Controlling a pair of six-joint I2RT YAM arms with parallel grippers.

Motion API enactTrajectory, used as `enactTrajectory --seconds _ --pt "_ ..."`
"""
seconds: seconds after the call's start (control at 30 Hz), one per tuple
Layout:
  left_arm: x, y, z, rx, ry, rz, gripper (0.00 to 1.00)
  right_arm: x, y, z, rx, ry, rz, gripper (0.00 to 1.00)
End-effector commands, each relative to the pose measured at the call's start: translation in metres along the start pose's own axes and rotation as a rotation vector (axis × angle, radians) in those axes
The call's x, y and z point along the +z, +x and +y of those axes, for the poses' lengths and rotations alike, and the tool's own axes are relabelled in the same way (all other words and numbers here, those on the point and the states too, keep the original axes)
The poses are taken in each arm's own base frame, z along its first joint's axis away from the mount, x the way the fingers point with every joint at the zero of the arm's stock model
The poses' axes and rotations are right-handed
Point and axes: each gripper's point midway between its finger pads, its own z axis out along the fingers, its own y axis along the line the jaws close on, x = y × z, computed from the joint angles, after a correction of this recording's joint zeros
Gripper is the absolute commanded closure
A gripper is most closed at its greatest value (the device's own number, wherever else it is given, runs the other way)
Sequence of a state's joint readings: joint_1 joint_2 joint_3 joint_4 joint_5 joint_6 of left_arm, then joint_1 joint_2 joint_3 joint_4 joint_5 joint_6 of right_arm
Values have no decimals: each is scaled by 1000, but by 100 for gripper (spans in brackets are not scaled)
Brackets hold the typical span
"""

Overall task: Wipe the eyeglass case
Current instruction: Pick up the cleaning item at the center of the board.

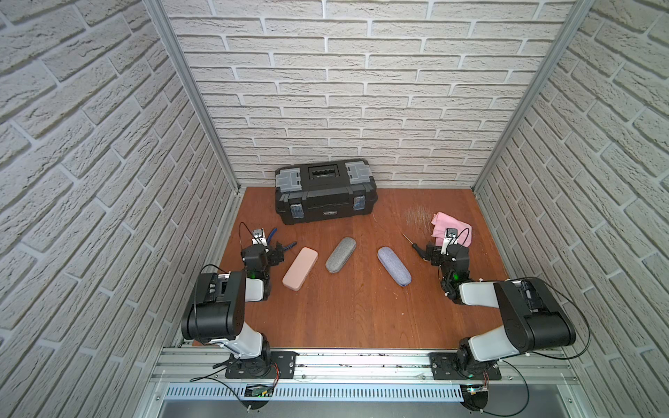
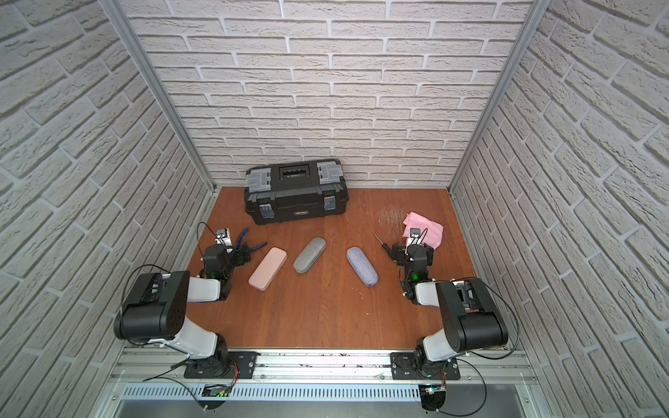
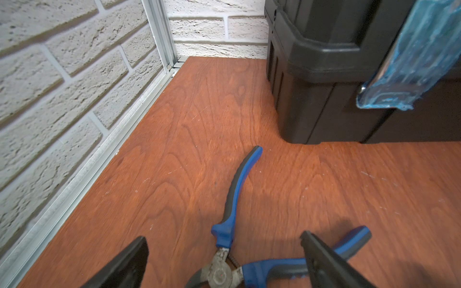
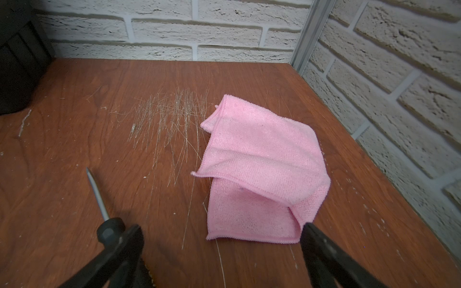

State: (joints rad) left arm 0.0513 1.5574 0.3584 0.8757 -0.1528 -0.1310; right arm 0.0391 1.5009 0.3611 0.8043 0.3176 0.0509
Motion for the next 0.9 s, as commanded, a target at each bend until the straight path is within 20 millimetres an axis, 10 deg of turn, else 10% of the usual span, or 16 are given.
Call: enactTrajectory --seconds 0.0,0.53,0.87 --pt "3 -17 4 -3 -16 -58 2 3 -18 -3 14 16 -57 1" --pt "3 -17 4 -4 -11 -59 2 2 -18 -3 13 13 -58 1" --pt "-36 -65 -33 205 -115 -16 2 -28 -57 -15 126 59 76 1"
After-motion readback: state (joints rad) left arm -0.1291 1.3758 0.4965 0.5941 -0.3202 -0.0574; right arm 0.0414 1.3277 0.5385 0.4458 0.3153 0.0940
